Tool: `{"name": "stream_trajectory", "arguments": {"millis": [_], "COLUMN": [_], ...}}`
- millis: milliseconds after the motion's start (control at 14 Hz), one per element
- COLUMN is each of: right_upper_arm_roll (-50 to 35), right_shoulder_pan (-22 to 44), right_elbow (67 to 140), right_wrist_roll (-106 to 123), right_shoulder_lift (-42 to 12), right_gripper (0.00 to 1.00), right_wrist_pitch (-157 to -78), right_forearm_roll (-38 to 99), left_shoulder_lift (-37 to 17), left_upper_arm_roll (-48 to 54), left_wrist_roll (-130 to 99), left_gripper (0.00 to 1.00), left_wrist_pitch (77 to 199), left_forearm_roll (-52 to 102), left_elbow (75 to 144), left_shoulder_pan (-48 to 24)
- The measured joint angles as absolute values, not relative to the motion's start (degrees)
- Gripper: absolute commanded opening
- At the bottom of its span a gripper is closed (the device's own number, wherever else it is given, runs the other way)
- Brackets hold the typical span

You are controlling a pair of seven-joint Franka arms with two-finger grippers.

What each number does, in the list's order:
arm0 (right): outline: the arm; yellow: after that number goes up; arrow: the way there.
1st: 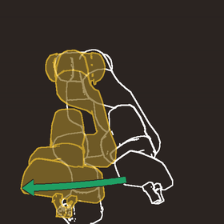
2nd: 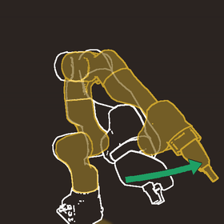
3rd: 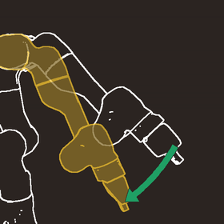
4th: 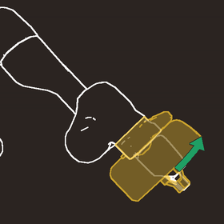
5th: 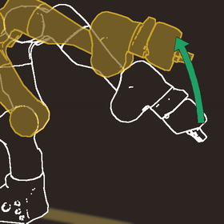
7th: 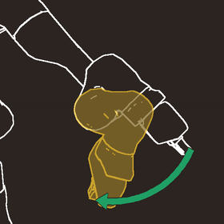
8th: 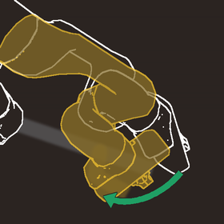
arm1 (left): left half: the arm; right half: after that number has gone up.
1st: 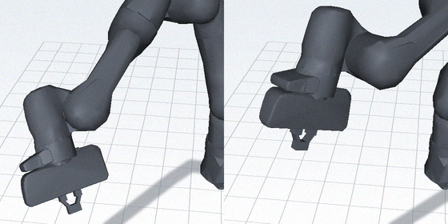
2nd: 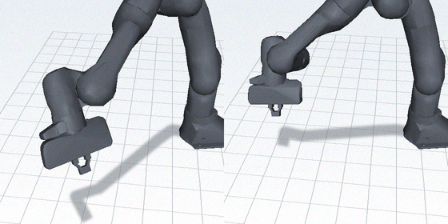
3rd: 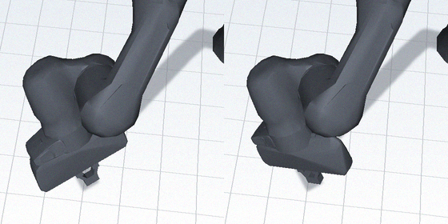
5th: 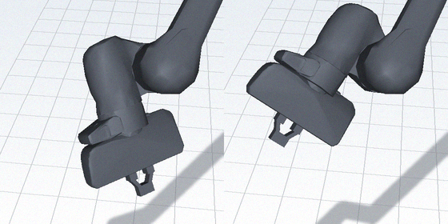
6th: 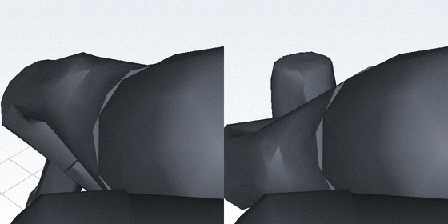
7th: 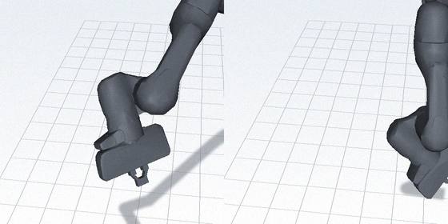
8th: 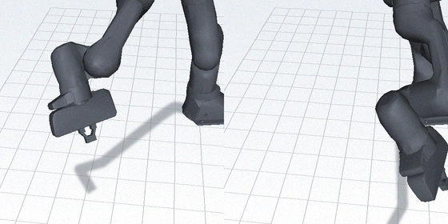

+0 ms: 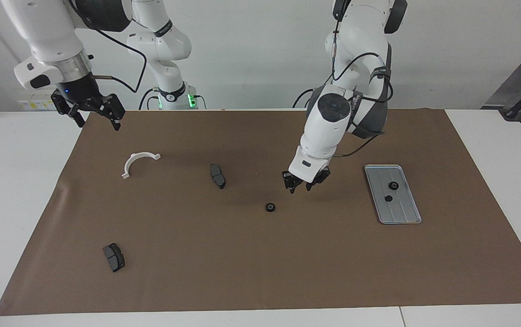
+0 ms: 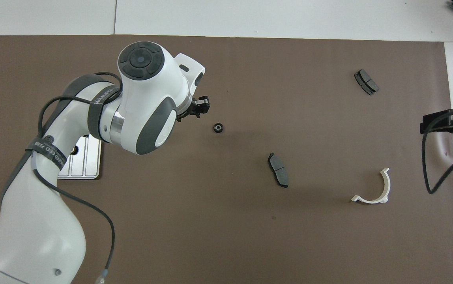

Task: Pick bearing gear from pile to tray
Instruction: 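Lower the left gripper onto the third gear and grasp it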

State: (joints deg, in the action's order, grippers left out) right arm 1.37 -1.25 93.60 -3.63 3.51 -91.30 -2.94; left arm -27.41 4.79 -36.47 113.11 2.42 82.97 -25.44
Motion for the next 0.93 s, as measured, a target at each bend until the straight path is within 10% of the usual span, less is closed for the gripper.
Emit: {"name": "stream_trajectory", "arguments": {"millis": [927], "right_upper_arm_roll": [1.42], "right_shoulder_pan": [0.4], "right_elbow": [92.77], "right_wrist_roll": [-3.14], "right_shoulder_lift": [3.45], "right_gripper": [1.0], "right_wrist_pitch": [-86.15], "right_forearm_roll": [-2.61], "left_shoulder_lift": [-38.51], "left_upper_arm_roll": [4.47], "left_wrist_roll": [-40.7], "left_gripper": [0.55], "left_wrist_pitch": [115.22], "left_forearm_roll": [2.34], "left_elbow": [73.94], "left_shoulder_pan": [-29.24]}}
